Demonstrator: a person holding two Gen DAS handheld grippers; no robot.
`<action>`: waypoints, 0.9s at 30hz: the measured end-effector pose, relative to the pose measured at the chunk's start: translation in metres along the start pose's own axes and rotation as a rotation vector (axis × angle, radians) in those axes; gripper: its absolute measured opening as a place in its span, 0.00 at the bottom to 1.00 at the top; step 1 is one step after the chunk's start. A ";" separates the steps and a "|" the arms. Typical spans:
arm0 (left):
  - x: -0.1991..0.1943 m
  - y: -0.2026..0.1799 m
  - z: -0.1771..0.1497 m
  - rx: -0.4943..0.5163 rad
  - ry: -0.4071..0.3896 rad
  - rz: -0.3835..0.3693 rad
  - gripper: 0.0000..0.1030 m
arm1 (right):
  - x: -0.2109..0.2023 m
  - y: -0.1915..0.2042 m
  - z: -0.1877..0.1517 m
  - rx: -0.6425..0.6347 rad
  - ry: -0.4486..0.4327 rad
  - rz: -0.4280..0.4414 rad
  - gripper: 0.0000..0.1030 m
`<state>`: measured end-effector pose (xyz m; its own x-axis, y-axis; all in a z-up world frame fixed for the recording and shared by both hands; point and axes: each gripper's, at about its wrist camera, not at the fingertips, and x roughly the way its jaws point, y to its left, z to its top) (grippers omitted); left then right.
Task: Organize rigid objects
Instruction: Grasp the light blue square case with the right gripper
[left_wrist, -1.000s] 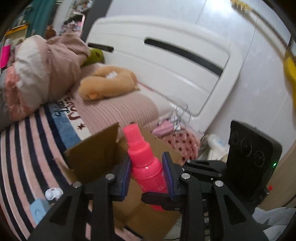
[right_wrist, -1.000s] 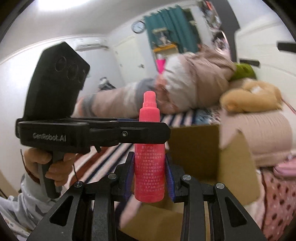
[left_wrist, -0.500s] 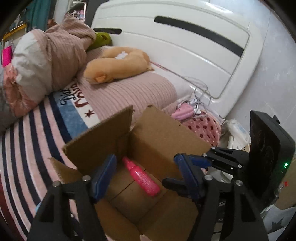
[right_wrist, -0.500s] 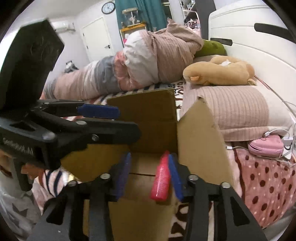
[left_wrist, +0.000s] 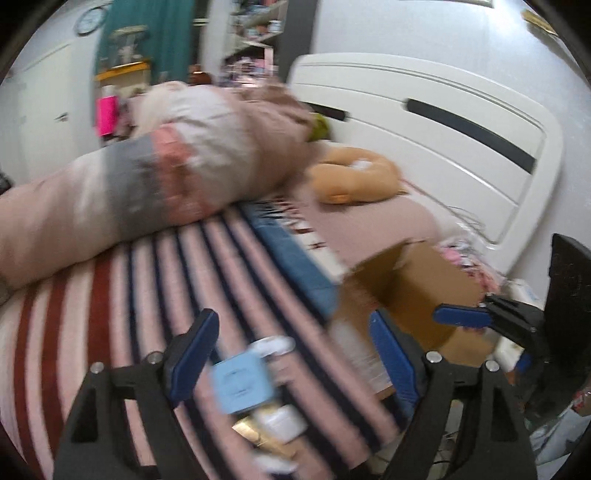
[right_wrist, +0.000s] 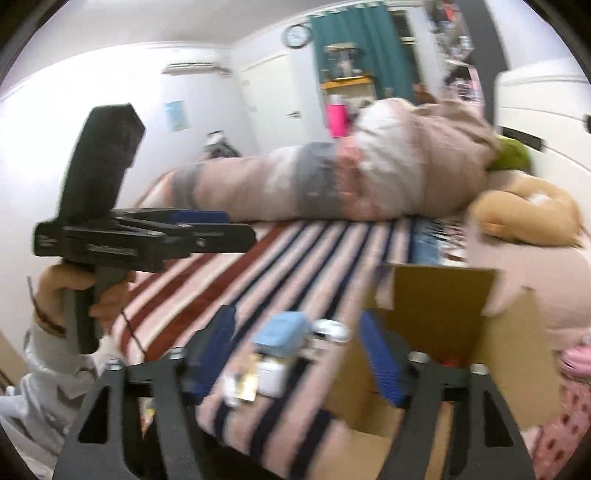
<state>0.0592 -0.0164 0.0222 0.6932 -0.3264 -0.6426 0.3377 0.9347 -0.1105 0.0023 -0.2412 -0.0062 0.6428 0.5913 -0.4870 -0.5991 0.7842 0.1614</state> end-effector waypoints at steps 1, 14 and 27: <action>-0.004 0.011 -0.006 -0.011 -0.001 0.016 0.80 | 0.010 0.011 0.001 -0.008 0.016 0.022 0.79; 0.001 0.140 -0.115 -0.175 0.047 0.094 0.81 | 0.207 0.043 -0.038 -0.016 0.356 -0.178 0.94; 0.039 0.180 -0.157 -0.273 0.062 0.065 0.81 | 0.313 0.042 -0.051 -0.035 0.430 -0.187 0.94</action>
<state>0.0471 0.1610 -0.1418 0.6644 -0.2633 -0.6995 0.1038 0.9593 -0.2625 0.1542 -0.0328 -0.1955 0.4893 0.3034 -0.8176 -0.5123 0.8587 0.0120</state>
